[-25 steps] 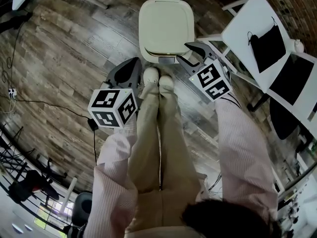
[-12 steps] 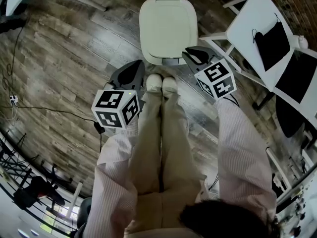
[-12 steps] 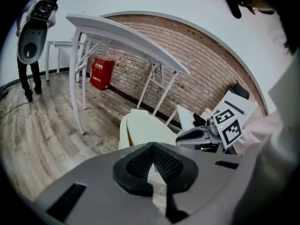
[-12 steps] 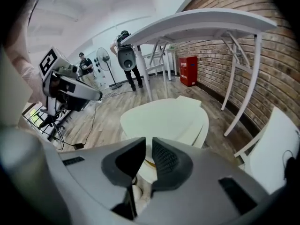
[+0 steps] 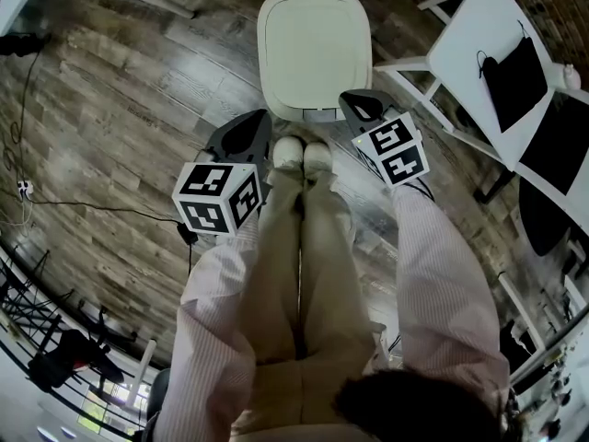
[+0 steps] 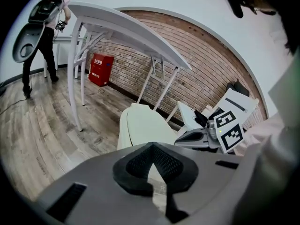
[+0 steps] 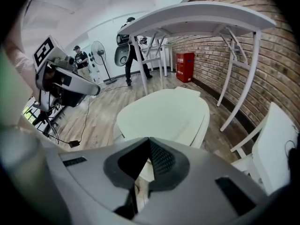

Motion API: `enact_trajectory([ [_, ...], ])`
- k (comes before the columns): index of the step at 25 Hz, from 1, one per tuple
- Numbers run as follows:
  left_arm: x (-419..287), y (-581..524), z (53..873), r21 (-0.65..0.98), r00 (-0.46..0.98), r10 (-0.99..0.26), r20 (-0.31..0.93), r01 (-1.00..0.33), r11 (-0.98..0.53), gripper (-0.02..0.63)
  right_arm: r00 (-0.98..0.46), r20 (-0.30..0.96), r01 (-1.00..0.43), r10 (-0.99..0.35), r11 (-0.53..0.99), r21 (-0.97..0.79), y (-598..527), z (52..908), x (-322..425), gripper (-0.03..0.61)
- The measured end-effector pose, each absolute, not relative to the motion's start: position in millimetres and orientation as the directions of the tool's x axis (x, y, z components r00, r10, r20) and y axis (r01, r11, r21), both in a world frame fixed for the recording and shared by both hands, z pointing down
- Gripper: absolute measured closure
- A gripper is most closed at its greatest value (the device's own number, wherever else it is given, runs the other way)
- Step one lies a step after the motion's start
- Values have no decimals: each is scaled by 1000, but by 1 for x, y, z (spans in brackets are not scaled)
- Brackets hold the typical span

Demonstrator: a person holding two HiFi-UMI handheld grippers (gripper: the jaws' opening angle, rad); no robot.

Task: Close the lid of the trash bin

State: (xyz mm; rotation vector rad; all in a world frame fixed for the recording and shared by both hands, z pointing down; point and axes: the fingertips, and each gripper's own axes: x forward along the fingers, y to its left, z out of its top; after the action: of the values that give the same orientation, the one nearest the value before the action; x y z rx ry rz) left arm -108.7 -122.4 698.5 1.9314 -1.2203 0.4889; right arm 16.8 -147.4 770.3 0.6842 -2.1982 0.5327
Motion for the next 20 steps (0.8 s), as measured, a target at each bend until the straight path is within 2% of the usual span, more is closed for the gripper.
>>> enact_trajectory([
  [20,-99,-124,715,417,463,-571,678,-882,-221,621,-481,823,-653,-301,750,-107,-144,788,14,574],
])
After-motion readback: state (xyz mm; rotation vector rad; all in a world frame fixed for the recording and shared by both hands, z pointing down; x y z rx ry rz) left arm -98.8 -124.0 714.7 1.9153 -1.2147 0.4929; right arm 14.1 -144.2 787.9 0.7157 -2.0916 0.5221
